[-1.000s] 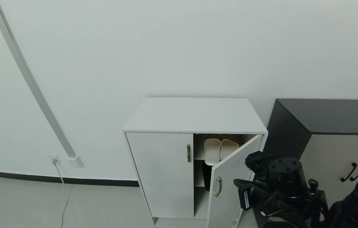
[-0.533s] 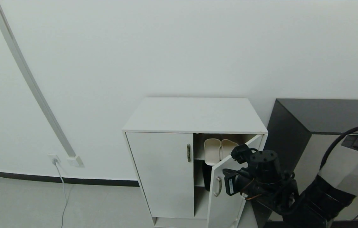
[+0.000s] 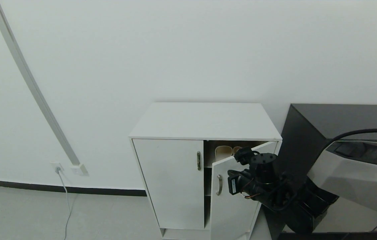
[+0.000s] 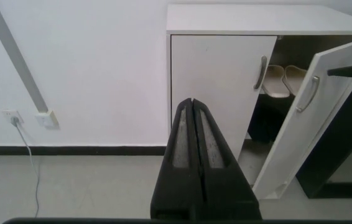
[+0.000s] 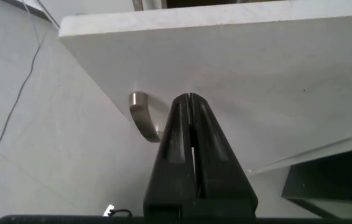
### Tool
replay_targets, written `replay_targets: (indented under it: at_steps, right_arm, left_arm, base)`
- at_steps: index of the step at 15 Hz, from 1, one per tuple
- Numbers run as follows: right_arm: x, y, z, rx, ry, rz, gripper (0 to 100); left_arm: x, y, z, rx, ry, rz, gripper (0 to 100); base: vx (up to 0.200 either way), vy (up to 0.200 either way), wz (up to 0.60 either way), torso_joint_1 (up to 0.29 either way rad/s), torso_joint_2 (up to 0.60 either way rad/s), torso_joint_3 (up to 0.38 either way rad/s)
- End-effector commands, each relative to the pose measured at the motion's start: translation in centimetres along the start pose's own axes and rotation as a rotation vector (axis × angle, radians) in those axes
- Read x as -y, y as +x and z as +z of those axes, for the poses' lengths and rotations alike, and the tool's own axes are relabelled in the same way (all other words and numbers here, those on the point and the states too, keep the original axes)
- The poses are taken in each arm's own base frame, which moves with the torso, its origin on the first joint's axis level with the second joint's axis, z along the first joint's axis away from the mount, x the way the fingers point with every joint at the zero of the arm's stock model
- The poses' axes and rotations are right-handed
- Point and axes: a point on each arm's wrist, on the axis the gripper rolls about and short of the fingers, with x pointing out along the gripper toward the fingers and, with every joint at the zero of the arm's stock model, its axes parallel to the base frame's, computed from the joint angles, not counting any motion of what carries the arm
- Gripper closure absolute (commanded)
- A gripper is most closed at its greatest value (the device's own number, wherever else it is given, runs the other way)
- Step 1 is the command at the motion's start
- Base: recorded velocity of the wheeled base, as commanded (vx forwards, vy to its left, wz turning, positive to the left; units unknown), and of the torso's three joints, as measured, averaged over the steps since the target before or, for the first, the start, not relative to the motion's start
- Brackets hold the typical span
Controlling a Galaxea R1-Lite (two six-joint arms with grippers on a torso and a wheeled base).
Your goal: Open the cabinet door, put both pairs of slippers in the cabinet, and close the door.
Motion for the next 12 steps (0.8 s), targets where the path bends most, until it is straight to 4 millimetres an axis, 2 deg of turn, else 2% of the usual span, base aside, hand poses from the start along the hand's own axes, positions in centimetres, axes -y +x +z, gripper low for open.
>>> replay_targets:
  at_steps: [1,7,12]
  right_arm:
    - [0.2,1.1,-0.4,0.002,0.003,-0.008,100]
    - [2.1,3.4,0.3,0.046,0.028,-0.052,100]
    - [2.5,4.7,-0.2,0.055,0.032,-0.06,100]
  left_arm:
    - [0.0,0.0,0.0,-0.001,0.0,0.0,100]
    - [0.0,0.0,0.0,-0.001,0.0,0.0,100]
    - [0.0,0.0,0.0,-0.001,0.0,0.0,100]
  base:
    - [0.0,0.0,0.0,0.0,0.0,0.0]
    - [0.0,0.0,0.0,0.0,0.0,0.0]
    - [0.0,0.0,0.0,0.0,0.0,0.0]
